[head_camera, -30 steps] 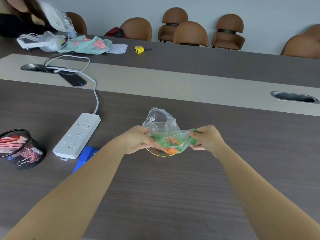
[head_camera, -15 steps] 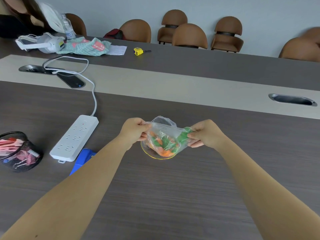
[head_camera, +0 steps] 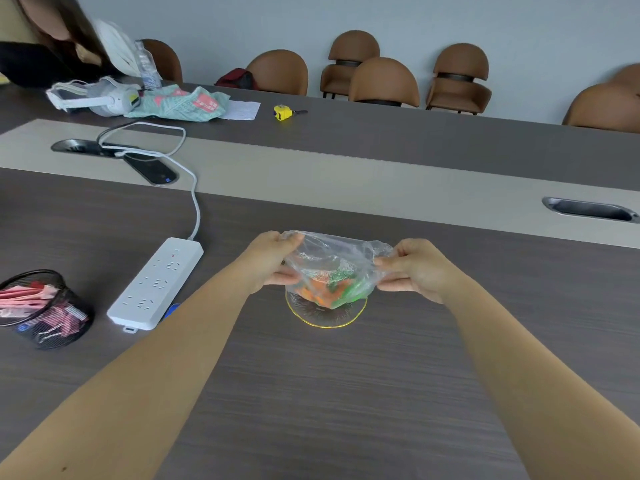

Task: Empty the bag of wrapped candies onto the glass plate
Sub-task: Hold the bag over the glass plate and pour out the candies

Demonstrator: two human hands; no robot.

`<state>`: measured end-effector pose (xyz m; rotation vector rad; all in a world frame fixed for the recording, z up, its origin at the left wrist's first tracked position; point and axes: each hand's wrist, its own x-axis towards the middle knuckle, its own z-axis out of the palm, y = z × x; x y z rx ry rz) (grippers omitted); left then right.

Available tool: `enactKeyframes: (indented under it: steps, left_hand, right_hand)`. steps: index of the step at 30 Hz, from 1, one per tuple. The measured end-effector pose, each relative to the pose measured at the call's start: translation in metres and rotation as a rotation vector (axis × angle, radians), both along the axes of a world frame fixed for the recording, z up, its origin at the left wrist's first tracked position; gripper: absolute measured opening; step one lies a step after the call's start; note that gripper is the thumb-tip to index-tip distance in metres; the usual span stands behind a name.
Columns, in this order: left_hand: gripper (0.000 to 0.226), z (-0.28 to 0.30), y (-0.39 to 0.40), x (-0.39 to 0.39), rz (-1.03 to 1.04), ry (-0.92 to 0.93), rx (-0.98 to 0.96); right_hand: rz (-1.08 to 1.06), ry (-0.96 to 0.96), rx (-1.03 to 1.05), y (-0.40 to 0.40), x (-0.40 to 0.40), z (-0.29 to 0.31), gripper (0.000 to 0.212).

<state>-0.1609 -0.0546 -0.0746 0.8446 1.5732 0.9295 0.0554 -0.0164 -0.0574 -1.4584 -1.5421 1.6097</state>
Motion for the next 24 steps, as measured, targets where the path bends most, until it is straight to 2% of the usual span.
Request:
enactKeyframes:
  steps: [4,6,7,9,12,16,20,22,24]
  left_hand:
    - [0.015,0.001,0.000,-0.008,-0.025,-0.055,0.059]
    - [0.013,-0.001,0.000,-0.011,-0.070,-0.044,0.078]
    - [0.012,-0.002,0.000,-0.011,-0.093,-0.035,0.086]
    - [0.023,-0.006,0.000,-0.015,-0.137,0.031,0.091]
    - [0.039,-0.010,-0.002,-0.017,-0.210,0.265,0.106]
    - [0.031,-0.019,-0.008,-0.020,-0.207,0.349,0.127]
    - [0.008,-0.025,-0.009,-0.017,-0.216,0.464,0.152]
    - [0.012,-0.025,-0.008,-0.016,-0.232,0.548,0.156]
    - [0.031,-0.026,-0.007,-0.016,-0.217,0.545,0.172]
  right_hand:
    - [0.006,0.032,0.000,0.005,-0.005,0.001,0.019]
    - [0.079,-0.046,0.025,0.007,-0.004,0.000,0.040]
    - [0.128,-0.098,0.043,0.006,-0.003,0.000,0.043]
    - [0.230,-0.216,0.081,0.005,-0.004,-0.002,0.032]
    - [0.248,-0.311,0.097,0.003,-0.005,-0.006,0.005]
    - [0.199,-0.181,-0.027,0.001,-0.001,-0.013,0.017]
    - [0.141,-0.083,-0.082,-0.003,-0.005,-0.019,0.029]
    - [0.097,-0.085,-0.039,-0.002,-0.009,-0.024,0.036]
    - [0.068,-0.124,0.029,-0.002,-0.011,-0.026,0.039]
